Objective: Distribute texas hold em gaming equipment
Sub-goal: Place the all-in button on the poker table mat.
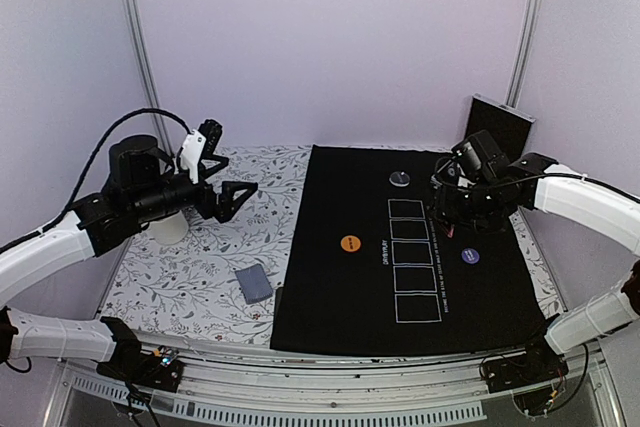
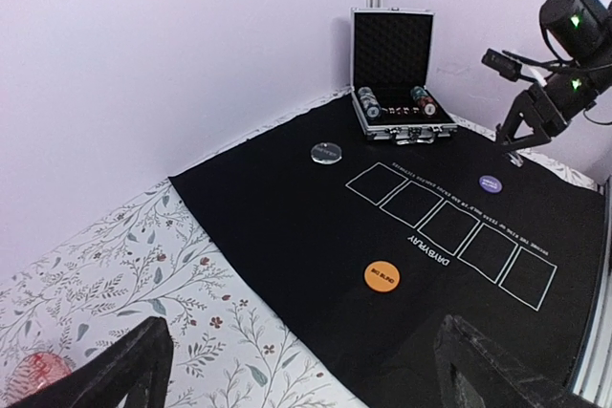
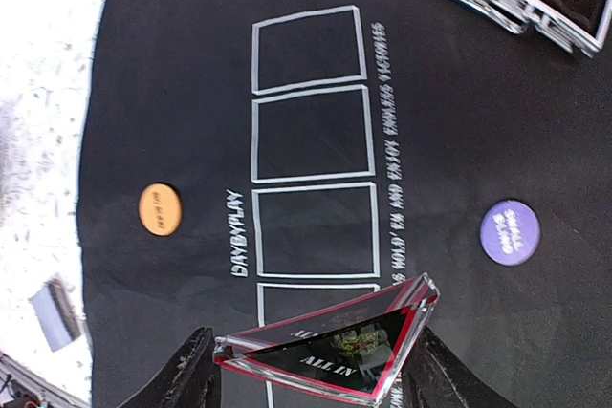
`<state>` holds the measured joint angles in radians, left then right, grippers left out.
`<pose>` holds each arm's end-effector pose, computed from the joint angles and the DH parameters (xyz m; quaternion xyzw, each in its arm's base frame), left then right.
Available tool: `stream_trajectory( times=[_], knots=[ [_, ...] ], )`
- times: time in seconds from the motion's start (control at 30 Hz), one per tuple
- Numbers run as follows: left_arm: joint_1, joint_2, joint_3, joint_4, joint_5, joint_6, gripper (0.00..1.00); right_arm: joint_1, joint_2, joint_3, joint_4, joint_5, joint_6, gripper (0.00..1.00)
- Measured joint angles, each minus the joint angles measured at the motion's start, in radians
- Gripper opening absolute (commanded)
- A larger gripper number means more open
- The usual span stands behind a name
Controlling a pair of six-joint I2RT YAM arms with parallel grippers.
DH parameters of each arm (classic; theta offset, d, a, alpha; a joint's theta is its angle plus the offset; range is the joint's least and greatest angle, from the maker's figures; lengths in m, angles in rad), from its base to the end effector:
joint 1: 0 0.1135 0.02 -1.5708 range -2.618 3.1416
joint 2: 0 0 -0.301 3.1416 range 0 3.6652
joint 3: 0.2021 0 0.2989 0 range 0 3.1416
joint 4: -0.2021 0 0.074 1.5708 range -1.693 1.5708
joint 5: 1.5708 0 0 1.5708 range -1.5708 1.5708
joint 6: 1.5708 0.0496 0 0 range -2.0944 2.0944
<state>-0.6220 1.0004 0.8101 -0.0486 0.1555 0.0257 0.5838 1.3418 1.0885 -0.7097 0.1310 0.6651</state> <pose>0.2197 -0.1670 0.3413 0.2950 0.7279 -0.2393 0.5708 0.2710 0.1713 0.2902 0.0583 0.9505 0.1239 0.2788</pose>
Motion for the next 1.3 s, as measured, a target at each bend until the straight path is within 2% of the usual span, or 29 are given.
stream_trajectory(
  times=[0.17,0.3,0.53,0.63,0.8,0.93,1.13,1.3],
  knots=[
    [0.0,0.0,0.0,0.032,-0.034,0.002,0.98,-0.007,0.0,-0.008,-0.099,0.029,0.021,0.2],
    [0.0,0.0,-0.009,0.054,-0.045,0.007,0.98,-0.071,0.0,-0.076,-0.143,0.02,0.039,0.2],
    [0.0,-0.003,-0.034,0.066,-0.071,0.023,0.98,-0.519,0.022,-0.206,-0.115,0.009,-0.031,0.14],
    [0.0,-0.026,-0.055,0.071,-0.088,0.034,0.98,-0.612,0.106,-0.209,-0.067,0.013,-0.074,0.14],
    [0.0,-0.076,-0.088,0.082,-0.124,0.058,0.98,-0.643,0.28,-0.142,-0.043,0.026,-0.126,0.11],
    [0.0,-0.082,-0.09,0.098,-0.143,0.076,0.98,-0.66,0.397,-0.013,-0.04,0.044,-0.156,0.1],
    [0.0,-0.078,-0.093,0.1,-0.17,0.099,0.98,-0.663,0.515,0.149,-0.037,0.056,-0.196,0.1],
    [0.0,-0.075,-0.102,0.106,-0.186,0.113,0.98,-0.663,0.581,0.2,-0.042,0.057,-0.217,0.11]
  ],
)
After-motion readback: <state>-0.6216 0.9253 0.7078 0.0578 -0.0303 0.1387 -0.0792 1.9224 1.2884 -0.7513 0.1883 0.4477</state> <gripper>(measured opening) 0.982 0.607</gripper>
